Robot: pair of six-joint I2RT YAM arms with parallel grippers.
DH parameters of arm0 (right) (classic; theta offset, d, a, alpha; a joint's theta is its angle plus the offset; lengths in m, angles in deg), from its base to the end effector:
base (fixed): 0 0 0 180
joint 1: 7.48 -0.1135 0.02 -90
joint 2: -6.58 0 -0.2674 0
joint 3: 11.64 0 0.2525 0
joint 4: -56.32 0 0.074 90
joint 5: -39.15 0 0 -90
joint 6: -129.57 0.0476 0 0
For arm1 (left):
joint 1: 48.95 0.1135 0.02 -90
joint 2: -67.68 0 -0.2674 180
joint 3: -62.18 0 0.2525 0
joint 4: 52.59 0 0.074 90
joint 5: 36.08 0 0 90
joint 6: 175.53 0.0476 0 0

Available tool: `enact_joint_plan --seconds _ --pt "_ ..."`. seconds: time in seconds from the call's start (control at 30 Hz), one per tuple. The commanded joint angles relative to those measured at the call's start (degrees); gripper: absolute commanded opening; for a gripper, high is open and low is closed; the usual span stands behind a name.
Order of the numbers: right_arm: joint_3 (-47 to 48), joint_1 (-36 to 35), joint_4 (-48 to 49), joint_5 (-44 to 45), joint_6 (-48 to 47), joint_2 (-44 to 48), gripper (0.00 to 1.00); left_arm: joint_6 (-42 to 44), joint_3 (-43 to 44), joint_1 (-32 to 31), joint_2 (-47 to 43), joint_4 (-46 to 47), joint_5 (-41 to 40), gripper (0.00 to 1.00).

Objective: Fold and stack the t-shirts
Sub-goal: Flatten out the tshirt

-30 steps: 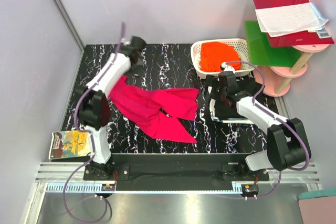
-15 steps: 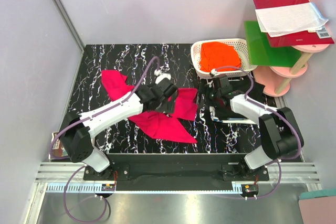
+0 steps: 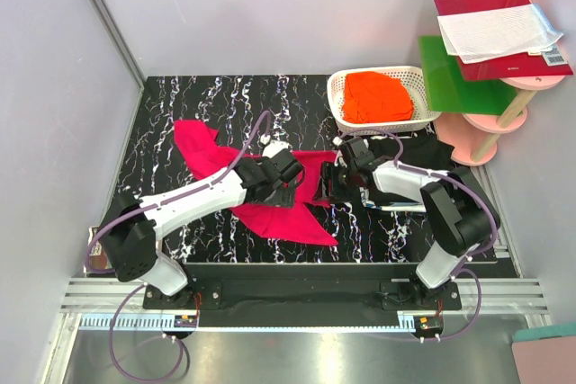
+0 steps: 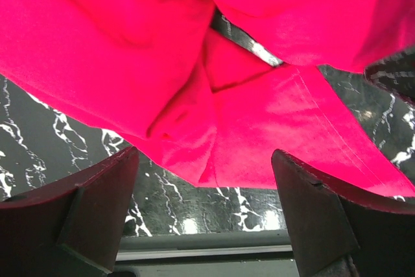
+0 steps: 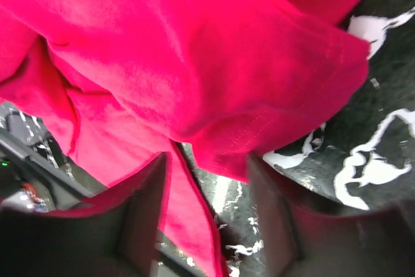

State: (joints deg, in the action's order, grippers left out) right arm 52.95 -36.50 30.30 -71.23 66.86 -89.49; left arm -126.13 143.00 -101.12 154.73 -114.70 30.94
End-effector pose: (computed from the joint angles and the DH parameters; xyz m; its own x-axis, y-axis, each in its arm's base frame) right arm 0.2782 0.1733 0.1475 -0.9389 -0.0294 -0.3428 -0.2114 0.8354 0.5074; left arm 0.1991 -0.2261 0.2436 -0.8485 0.1158 -0.5164 0.1141 0.9928 0.0353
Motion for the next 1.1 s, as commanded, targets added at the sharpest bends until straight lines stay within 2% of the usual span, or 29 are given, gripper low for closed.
enact_joint_plan --seconds 0.0,0.03,0.07,0.1,0.2,0.33,0.47,0.53,0.6,0.67,0.77,0.8,0.83,0.87,0.9,0.97,1.07 --pt "4.5 -0.8 -4.8 -3.5 0.8 -1.4 0.42 -2.2 0.4 -2.5 -1.1 1.3 -1.9 0.89" --pt "5.5 -0.9 -5.1 -3.5 0.7 -1.2 0.15 -2.3 0.6 -3.4 -0.5 1.2 -1.9 0.89" --pt "5.9 -0.8 -5.1 -3.4 0.6 -1.0 0.03 -2.7 0.7 -4.0 -0.2 1.2 -2.0 0.89" --pt "6.4 -0.8 -5.4 -3.2 0.4 -0.7 0.0 -3.0 0.9 -4.5 0.0 1.3 -1.9 0.89" --pt "9.0 -0.8 -6.2 0.1 -1.2 1.1 0.0 -3.4 2.0 -8.4 0.8 2.0 -2.7 0.89" --pt "15.8 -0.8 -7.7 10.0 -3.4 3.1 0.0 -3.5 3.1 -14.5 3.1 3.9 -4.2 0.94" --pt "23.2 -0.7 -8.5 15.4 -4.4 2.4 0.0 -3.6 3.6 -17.1 8.0 7.9 -2.6 0.93" --pt "27.1 -0.5 -8.8 19.6 -5.1 1.8 0.0 -4.4 4.5 -18.8 11.5 9.1 -3.1 0.89" --pt "29.0 0.1 -9.1 21.9 -5.5 1.3 0.0 -5.1 4.2 -19.9 14.8 12.6 -3.1 0.72" --pt "31.6 0.4 -9.3 24.3 -5.5 1.1 0.0 -6.1 5.1 -20.3 17.8 13.6 -1.7 0.63" --pt "34.9 0.7 -10.9 27.0 -7.0 0.4 0.0 -7.0 6.8 -20.3 23.9 12.3 0.8 0.72" --pt "36.1 0.7 -11.1 28.2 -7.7 0.4 0.0 -7.6 6.8 -20.3 26.0 11.6 0.9 0.67" --pt "36.6 0.8 -11.4 28.6 -8.2 0.5 0.0 -9.4 6.8 -20.3 26.6 10.7 0.1 0.54" --pt "37.1 1.0 -11.6 29.1 -8.8 0.7 0.0 -10.8 6.7 -20.3 26.9 7.3 -0.7 0.35" --pt "37.8 1.1 -11.9 29.8 -9.6 1.1 0.0 -12.1 6.2 -20.3 26.4 5.5 -1.5 0.0" --pt "38.7 1.6 -12.7 31.1 -10.6 1.5 0.0 -17.2 3.7 -20.1 24.4 -0.5 -5.0 0.0" --pt "40.2 2.0 -13.6 32.0 -12.0 2.6 0.0 -23.0 -1.9 -17.8 16.5 -6.5 -8.1 0.0"
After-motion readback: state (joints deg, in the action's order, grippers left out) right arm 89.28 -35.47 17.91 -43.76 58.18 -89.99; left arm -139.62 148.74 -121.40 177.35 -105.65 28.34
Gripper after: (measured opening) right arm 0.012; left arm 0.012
